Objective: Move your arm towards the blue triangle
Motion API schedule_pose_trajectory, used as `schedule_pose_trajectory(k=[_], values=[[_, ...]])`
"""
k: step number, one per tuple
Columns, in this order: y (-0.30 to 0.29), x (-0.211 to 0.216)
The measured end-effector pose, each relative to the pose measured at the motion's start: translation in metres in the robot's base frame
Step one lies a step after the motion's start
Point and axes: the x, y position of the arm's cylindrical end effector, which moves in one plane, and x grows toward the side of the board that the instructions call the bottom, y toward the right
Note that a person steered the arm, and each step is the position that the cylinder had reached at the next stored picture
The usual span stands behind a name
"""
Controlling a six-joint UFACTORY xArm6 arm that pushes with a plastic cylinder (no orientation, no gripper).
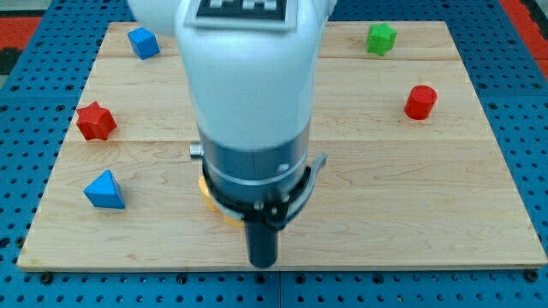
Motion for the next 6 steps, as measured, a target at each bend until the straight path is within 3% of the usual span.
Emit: schedule_pose_trajectory(k=[2, 6], values=[[-0.058, 0.001], [-0.099, 0.002]])
